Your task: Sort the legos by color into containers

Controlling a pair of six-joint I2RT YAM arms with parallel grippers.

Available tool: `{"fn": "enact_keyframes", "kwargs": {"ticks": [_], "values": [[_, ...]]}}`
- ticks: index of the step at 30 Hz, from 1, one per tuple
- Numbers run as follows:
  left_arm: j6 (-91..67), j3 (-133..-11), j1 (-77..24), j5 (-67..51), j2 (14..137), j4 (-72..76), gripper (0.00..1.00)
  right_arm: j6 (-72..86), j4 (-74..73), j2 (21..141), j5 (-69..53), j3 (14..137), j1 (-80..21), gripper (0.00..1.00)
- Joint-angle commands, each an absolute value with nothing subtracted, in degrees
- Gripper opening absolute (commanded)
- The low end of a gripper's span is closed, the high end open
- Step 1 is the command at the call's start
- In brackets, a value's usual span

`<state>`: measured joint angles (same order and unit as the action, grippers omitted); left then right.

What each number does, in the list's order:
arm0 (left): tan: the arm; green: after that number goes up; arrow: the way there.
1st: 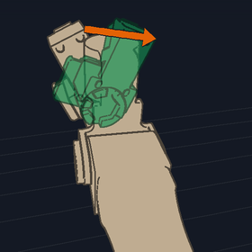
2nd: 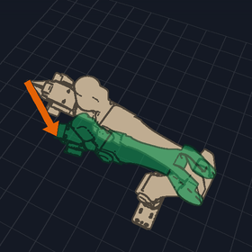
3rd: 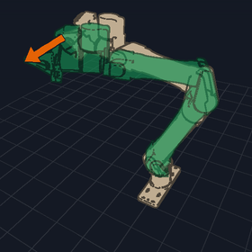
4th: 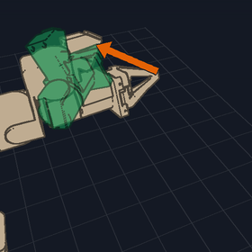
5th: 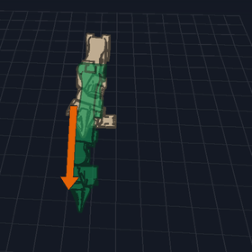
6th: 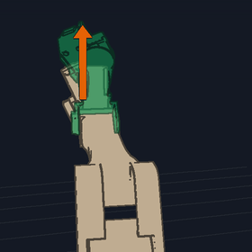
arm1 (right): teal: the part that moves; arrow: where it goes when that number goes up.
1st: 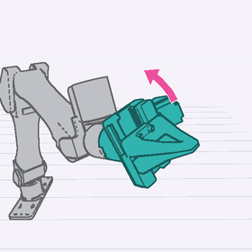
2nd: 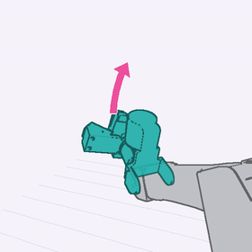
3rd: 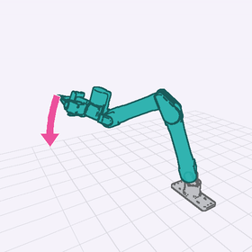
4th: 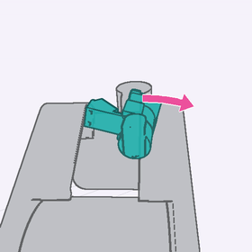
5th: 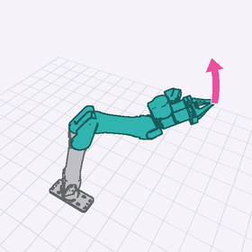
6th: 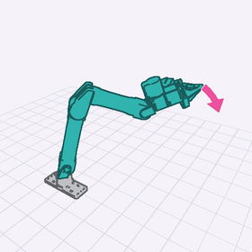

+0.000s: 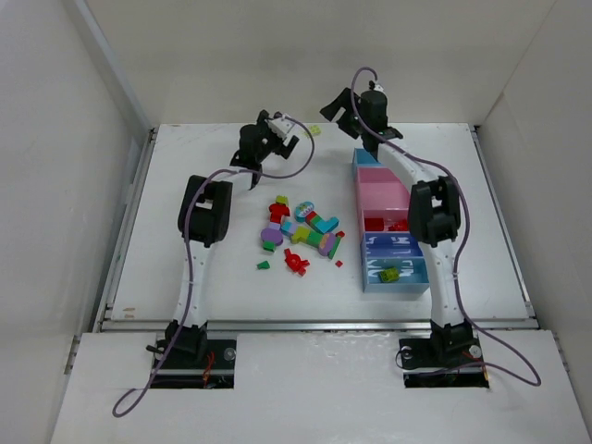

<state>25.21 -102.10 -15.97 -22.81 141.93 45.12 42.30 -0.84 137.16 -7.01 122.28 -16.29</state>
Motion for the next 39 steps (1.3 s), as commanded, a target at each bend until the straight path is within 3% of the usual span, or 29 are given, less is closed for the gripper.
{"fn": "enact_keyframes", "kwargs": {"ticks": [1,10,15,19,39], "values": [[22.06,-98.36,-13.10,-17.67,130.01,51.59,0.84,49.83,1.76,139.91,-3.35,129.01,-18.63,0.88],[17.58,-84.82,-5.11,-13.54,115.50,47.90,0.83,69.42,1.76,151.16,8.86,137.54,-21.88,0.75],[14.77,-82.00,-2.55,-16.16,112.68,47.90,0.83,70.93,4.02,159.07,15.80,148.96,-23.20,0.74],[12.31,-79.72,-0.27,-17.49,111.53,47.90,0.83,71.46,8.87,160.56,22.40,146.07,-23.20,0.70],[6.68,-81.30,4.66,-19.42,112.68,47.90,0.83,85.34,12.83,171.91,26.91,154.16,-24.35,0.62]]}}
